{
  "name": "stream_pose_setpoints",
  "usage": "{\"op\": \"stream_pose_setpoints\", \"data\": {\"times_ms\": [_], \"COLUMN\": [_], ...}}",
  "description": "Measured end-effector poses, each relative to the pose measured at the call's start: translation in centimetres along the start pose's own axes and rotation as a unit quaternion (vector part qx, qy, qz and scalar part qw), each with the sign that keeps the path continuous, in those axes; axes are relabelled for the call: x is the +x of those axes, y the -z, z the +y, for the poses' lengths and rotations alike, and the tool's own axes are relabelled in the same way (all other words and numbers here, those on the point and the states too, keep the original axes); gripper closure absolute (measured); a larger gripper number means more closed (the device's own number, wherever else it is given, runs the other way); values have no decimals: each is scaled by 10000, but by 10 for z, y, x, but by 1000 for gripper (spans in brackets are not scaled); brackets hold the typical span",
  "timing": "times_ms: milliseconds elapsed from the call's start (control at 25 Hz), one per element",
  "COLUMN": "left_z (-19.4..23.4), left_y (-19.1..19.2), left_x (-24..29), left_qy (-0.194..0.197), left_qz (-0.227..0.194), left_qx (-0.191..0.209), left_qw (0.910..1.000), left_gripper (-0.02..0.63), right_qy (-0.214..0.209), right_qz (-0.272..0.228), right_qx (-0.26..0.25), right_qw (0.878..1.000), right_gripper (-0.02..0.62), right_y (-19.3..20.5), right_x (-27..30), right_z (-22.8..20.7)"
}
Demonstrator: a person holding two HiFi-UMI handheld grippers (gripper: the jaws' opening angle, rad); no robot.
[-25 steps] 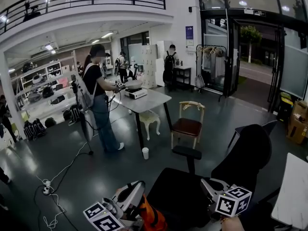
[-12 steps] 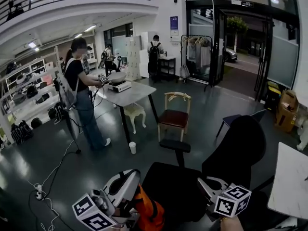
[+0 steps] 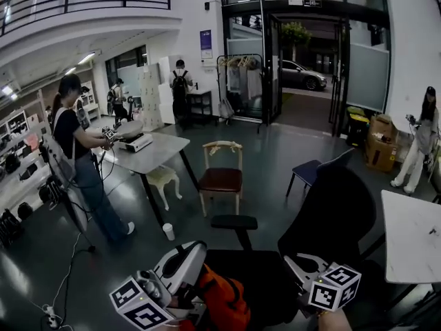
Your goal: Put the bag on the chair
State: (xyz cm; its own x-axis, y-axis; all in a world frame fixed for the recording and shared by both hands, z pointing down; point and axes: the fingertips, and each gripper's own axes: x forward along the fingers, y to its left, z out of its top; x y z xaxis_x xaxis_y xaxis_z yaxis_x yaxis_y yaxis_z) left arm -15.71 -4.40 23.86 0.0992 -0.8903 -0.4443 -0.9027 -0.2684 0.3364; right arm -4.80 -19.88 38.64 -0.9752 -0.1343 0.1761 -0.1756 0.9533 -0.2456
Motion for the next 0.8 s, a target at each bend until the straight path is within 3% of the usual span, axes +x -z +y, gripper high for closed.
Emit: {"op": "stream_pose_setpoints", "data": {"times_ms": [320, 800], "left_z": [52, 128], "left_y": [1, 19], "left_x": [37, 68], "left_qy": [654, 984], "left_qz": [469, 1027], "left_qx": [-454, -1135], "left_qw": [9957, 9833], "left_gripper": [604, 604], "right_qy": [705, 1679], "right_qz": [-78, 39], "right_qx": [175, 472], "right_qw": [9973, 9847], "right_gripper": [592, 592], "right_y": [-7, 4], "right_x": [31, 56], "right_z": [-9, -21]}}
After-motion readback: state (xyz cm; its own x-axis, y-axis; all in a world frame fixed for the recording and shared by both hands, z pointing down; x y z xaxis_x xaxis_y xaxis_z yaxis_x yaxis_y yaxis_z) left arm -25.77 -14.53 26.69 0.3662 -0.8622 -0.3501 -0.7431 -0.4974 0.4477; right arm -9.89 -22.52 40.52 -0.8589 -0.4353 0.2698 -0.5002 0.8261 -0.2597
